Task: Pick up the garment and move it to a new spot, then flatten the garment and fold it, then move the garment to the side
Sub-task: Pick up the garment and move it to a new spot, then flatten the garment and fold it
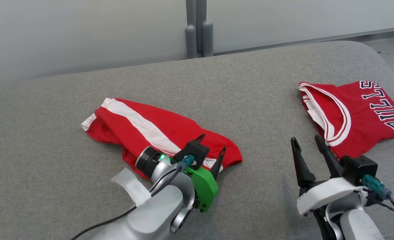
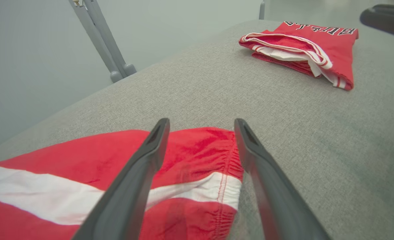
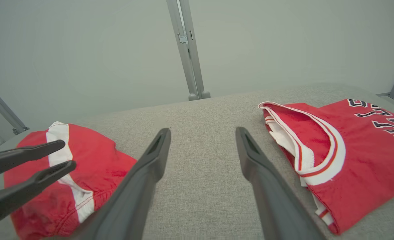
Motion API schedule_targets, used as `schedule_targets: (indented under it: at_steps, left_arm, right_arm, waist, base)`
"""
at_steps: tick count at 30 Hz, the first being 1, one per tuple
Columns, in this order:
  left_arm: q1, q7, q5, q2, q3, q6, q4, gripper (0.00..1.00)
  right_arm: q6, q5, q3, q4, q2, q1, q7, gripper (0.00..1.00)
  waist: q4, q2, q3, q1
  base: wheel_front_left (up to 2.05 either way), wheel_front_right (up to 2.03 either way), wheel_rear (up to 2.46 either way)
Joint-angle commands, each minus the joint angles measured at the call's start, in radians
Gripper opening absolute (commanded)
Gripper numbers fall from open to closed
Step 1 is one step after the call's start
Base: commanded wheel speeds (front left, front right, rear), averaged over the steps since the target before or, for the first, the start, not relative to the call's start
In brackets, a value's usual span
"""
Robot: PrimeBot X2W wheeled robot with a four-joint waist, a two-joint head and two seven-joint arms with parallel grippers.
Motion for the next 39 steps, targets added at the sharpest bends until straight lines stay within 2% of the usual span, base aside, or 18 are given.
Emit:
schedule_targets:
  at_steps: [1, 10, 19, 27, 32, 33, 36, 37, 38, 39]
  left_arm:
    - [0.018, -0.010, -0.014, 0.012, 0.011, 0.008, -0.004, 1.00]
    - [0.106, -0.056, -0.076, 0.095, 0.095, 0.070, -0.055, 1.00]
    - [0.194, -0.079, -0.106, 0.193, 0.167, 0.146, -0.163, 1.00]
    - [0.260, -0.082, -0.123, 0.276, 0.204, 0.201, -0.271, 1.00]
    - [0.271, -0.073, -0.127, 0.302, 0.211, 0.221, -0.309, 1.00]
    - [0.274, -0.067, -0.128, 0.317, 0.214, 0.231, -0.333, 1.00]
    - [0.278, -0.063, -0.129, 0.335, 0.220, 0.241, -0.356, 1.00]
    - [0.280, -0.062, -0.130, 0.340, 0.222, 0.245, -0.362, 1.00]
    - [0.281, -0.061, -0.131, 0.344, 0.225, 0.248, -0.366, 1.00]
    - [0.282, -0.062, -0.133, 0.347, 0.226, 0.250, -0.371, 1.00]
  right_arm:
    - [0.000, 0.004, 0.004, 0.003, -0.003, 0.016, 0.005, 1.00]
    - [0.000, 0.091, 0.099, 0.037, -0.003, 0.062, 0.020, 1.00]
    - [0.000, 0.222, 0.222, 0.143, -0.003, 0.040, 0.006, 1.00]
    - [0.000, 0.419, 0.325, 0.349, -0.003, -0.041, -0.026, 1.00]
    - [0.000, 0.462, 0.368, 0.469, -0.003, -0.111, -0.060, 1.00]
    - [0.000, 0.499, 0.399, 0.543, -0.003, -0.155, -0.085, 1.00]
    - [0.000, 0.546, 0.450, 0.612, -0.003, -0.208, -0.112, 1.00]
    - [0.000, 0.557, 0.466, 0.622, -0.003, -0.218, -0.117, 0.89]
    - [0.000, 0.568, 0.480, 0.629, -0.003, -0.225, -0.121, 0.53]
    - [0.000, 0.577, 0.493, 0.637, -0.003, -0.233, -0.124, 0.38]
  waist:
    - [0.014, 0.0040, -0.014, 0.0000]
    - [0.079, 0.0040, -0.057, 0.0000]
    - [0.146, 0.0040, -0.080, 0.0000]
    - [0.215, 0.0040, -0.083, 0.0000]
    - [0.252, 0.0040, -0.078, 0.0000]
    - [0.275, 0.0040, -0.073, 0.0000]
    - [0.292, 0.0040, -0.067, 0.0000]
    - [0.294, 0.0040, -0.066, 0.0000]
    - [0.295, 0.0040, -0.065, 0.0000]
    - [0.294, 0.0040, -0.064, 0.0000]
  base:
    - [0.00, 0.00, 0.00]
    - [0.00, 0.00, 0.00]
    - [0.00, 0.00, 0.00]
    - [0.00, 0.00, 0.00]
    - [0.00, 0.00, 0.00]
    - [0.00, 0.00, 0.00]
    - [0.00, 0.00, 0.00]
    - [0.00, 0.00, 0.00]
    - [0.00, 0.00, 0.00]
    - [0.00, 0.00, 0.00]
